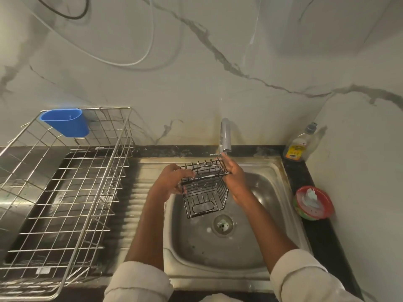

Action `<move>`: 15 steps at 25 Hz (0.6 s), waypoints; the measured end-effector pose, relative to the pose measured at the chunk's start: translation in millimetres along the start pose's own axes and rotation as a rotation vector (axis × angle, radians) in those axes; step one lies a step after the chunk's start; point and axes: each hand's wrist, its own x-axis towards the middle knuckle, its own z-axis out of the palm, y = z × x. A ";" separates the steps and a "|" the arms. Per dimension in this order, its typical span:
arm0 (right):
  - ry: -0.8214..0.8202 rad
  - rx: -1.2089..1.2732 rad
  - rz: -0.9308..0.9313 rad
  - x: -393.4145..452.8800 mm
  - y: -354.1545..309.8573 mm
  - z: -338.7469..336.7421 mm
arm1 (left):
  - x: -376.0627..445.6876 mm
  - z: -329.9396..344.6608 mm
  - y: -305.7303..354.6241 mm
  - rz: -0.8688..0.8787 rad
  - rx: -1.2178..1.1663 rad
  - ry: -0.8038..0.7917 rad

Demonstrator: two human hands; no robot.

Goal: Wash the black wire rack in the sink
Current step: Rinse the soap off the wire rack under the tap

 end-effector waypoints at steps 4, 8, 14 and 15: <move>0.106 0.032 0.044 -4.1 6.7 -7.8 | -0.4 16.8 -0.2 0.007 -0.011 0.062; 0.110 0.022 0.024 -14.9 12.4 -36.5 | -1.1 38.5 1.3 0.033 -0.049 0.006; 0.163 0.017 0.000 -26.8 16.8 -67.9 | 6.4 70.0 2.4 0.091 -0.044 -0.078; 0.173 0.024 0.002 -28.1 19.3 -71.0 | 8.8 76.6 1.0 0.103 -0.033 -0.078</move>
